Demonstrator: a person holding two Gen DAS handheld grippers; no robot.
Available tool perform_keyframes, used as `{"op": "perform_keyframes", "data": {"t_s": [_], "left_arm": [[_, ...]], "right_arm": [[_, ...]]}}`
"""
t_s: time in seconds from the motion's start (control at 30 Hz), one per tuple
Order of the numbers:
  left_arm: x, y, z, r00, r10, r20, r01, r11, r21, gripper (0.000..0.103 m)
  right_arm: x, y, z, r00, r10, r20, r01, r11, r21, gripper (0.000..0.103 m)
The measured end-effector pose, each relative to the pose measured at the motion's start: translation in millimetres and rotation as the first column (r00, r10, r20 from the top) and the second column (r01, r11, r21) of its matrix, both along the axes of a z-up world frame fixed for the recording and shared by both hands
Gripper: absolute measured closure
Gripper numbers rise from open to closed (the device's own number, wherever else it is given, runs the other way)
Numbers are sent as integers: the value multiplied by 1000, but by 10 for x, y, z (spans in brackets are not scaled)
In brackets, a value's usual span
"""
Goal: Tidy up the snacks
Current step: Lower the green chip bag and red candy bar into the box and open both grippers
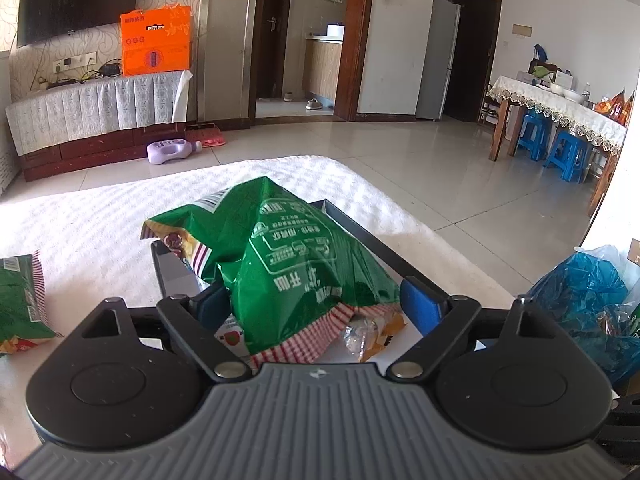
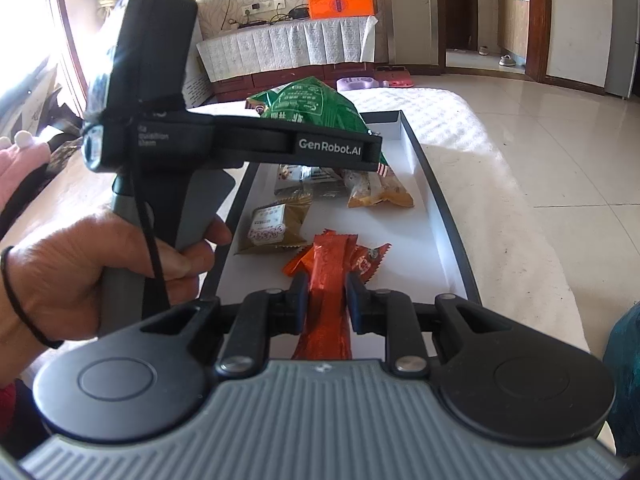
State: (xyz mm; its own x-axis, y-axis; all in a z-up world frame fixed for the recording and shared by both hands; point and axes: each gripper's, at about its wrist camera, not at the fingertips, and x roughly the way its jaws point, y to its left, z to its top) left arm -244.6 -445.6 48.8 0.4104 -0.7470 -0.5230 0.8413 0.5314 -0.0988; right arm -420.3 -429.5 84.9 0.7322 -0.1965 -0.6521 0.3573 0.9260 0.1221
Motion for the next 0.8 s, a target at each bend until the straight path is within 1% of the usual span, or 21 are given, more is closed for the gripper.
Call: {"op": "perform_keyframes", "data": {"t_s": [0.1, 0.27, 0.47, 0.53, 0.6, 0.8], "left_arm": [[-42, 47, 3, 1000, 4, 3, -4, 1000, -1, 12], [-118, 169, 48, 1000, 5, 21, -5, 1000, -11, 12], [-112, 247, 79, 1000, 17, 19, -17, 1000, -14, 11], [-113, 268, 102, 1000, 25, 16, -25, 1000, -16, 11], [-128, 341, 118, 999, 32, 11, -32, 999, -24, 11], [-134, 566, 231, 998, 56, 24, -55, 997, -46, 7]], "right_arm": [[9, 13, 6, 1000, -7, 4, 7, 1000, -17, 80], [45, 38, 6, 1000, -6, 15, 6, 1000, -13, 80], [159, 54, -62, 999, 6, -35, -6, 1000, -17, 80], [201, 44, -89, 998, -6, -55, 5, 1000, -24, 81], [213, 7, -96, 998, -28, -57, 27, 999, -26, 81], [248, -52, -136, 993, -81, -88, 74, 994, -82, 80]]}}
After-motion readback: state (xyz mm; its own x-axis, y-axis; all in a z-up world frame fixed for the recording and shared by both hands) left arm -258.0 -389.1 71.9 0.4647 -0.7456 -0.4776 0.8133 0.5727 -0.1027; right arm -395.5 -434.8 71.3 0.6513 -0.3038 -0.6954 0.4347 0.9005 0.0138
